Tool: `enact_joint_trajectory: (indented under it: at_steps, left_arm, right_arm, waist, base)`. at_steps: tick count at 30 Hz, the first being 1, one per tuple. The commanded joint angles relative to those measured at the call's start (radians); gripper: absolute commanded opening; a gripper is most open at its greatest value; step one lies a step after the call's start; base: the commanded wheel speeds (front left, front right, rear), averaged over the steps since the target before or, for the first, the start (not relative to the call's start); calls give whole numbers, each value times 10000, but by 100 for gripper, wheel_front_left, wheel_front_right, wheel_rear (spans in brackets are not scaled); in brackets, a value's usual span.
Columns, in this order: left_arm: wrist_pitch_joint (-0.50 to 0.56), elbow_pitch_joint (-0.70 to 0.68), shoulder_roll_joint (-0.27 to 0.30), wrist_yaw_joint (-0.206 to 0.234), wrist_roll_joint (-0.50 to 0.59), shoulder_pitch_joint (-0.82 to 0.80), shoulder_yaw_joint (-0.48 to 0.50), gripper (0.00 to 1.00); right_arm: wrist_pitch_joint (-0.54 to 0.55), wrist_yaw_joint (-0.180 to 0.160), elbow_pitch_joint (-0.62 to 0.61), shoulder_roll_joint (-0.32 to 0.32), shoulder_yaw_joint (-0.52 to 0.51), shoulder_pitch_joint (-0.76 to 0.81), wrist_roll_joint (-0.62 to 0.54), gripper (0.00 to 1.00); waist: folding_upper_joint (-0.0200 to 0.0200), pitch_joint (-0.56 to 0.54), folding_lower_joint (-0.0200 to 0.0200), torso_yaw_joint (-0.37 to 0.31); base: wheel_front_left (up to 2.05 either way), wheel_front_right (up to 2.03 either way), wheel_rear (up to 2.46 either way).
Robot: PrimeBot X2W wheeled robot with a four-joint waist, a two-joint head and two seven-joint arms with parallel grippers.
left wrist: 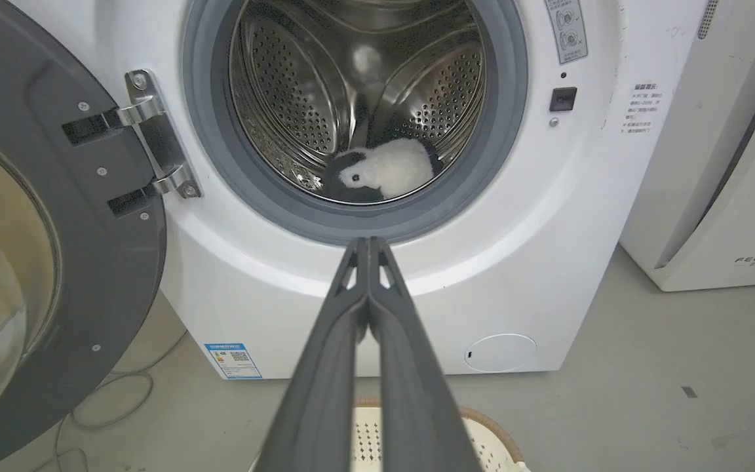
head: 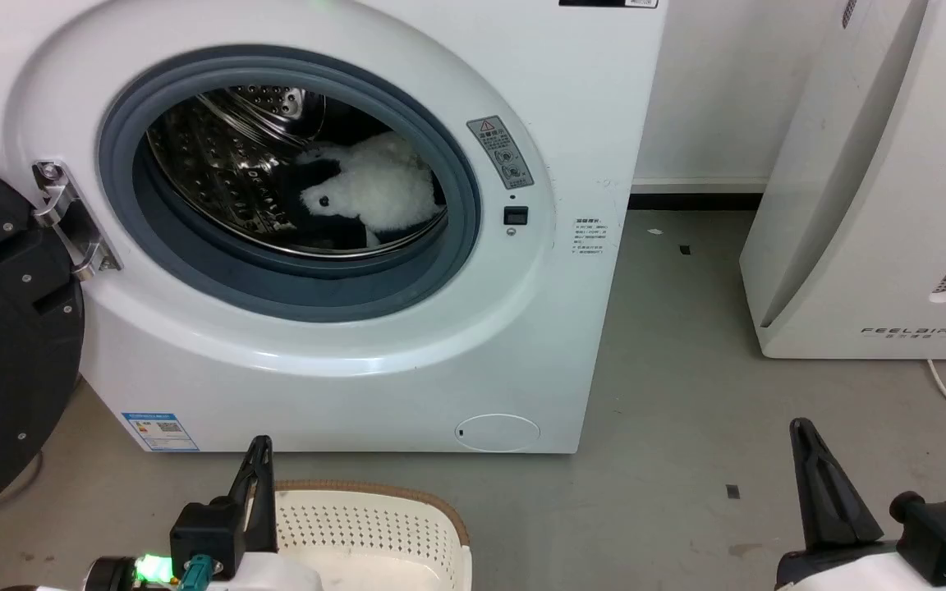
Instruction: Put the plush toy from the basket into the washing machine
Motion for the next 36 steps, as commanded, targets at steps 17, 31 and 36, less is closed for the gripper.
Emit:
enact_joint_trajectory:
  at_steps: [17,31,36]
  left_arm:
    - [432,-289,-157,-273,111,-221,211,0]
    - [718,-448,-237,-447,153,-285,334,0]
    - [820,-505,-265,-509,168,-308,378,0]
  right_arm:
    - [429,4,96,-1,62,-348,-436,0]
    - [717,5,135,-2,88,-499,-717,0]
    - [820,5,149,-2,98,-553,-818,0]
  waist:
    - [0,18,0,-30]
    - [0,32,0,-52]
    - [0,36,0,-59]
  base:
    - [0,0,0]
    - [0,0,0]
    - [0,0,0]
